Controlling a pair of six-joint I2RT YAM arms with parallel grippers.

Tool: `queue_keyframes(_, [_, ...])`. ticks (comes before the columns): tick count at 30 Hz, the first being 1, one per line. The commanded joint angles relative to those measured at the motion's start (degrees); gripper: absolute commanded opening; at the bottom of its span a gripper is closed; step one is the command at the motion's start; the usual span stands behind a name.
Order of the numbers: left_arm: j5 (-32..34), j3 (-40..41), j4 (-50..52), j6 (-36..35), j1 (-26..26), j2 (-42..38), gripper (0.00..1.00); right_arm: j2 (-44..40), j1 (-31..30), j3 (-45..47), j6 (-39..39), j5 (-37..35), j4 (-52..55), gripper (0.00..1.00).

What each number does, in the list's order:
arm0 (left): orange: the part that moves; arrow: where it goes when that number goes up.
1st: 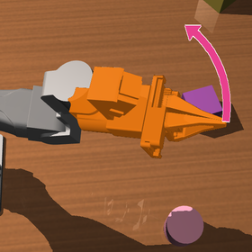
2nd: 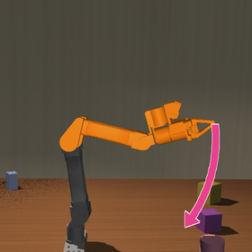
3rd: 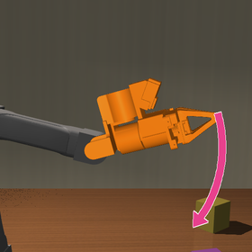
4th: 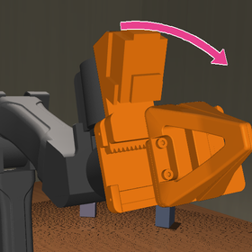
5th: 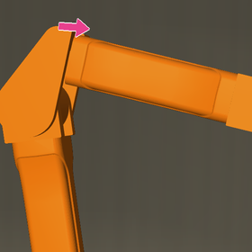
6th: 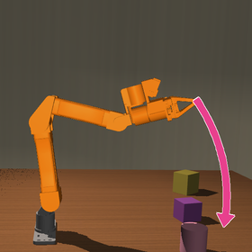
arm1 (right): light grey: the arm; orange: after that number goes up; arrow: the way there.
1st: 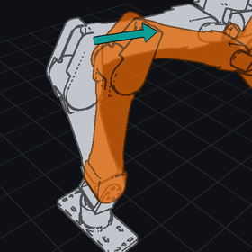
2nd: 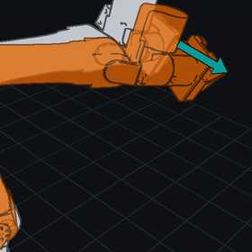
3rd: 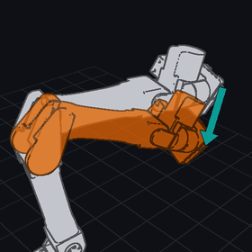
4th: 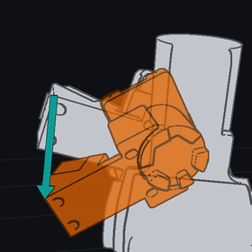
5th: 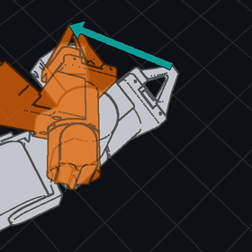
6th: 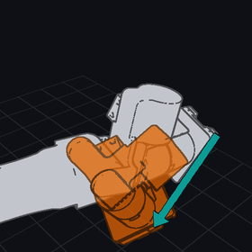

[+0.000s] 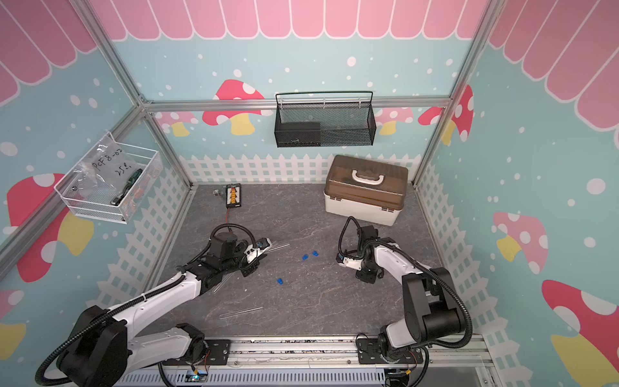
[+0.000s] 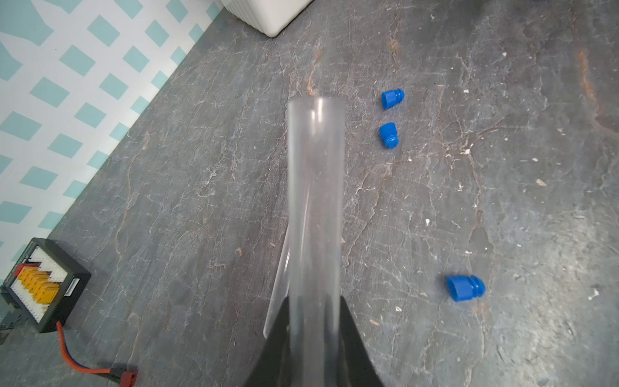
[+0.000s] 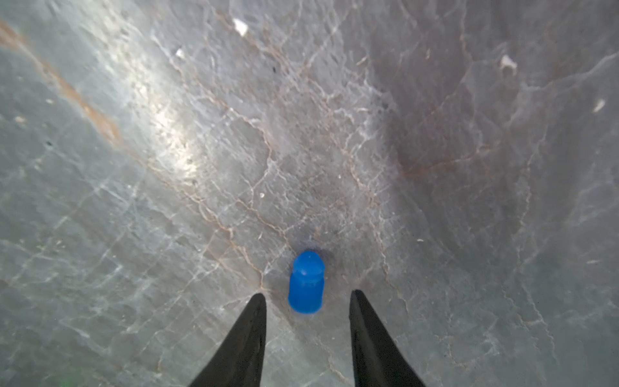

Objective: Insert stoppers into test tubes
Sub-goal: Pick up the stopper from the center of the board.

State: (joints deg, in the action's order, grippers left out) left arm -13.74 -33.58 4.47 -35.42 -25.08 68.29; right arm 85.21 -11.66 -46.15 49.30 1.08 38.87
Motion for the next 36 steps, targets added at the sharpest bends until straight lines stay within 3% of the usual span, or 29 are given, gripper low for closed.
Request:
queue_keyframes(1, [-0.67,-0.27,0.63,-1.57,0.30,-1.06,0.00,1.09,0.17,-0.19,1.41,2.00,-0.19,0.38])
queue_keyframes(24, [-0.36,-0.48,1.24,-2.07,0.30,-1.35,0.00,5.25,0.15,-1.57,1.33,2.44,0.04,0.25])
queue_keyframes(36, [-0.85,-0.52,1.22,-1.95,0.30,-1.12,0.00,2.58,0.15,0.01,1.91,4.38,-0.31,0.16])
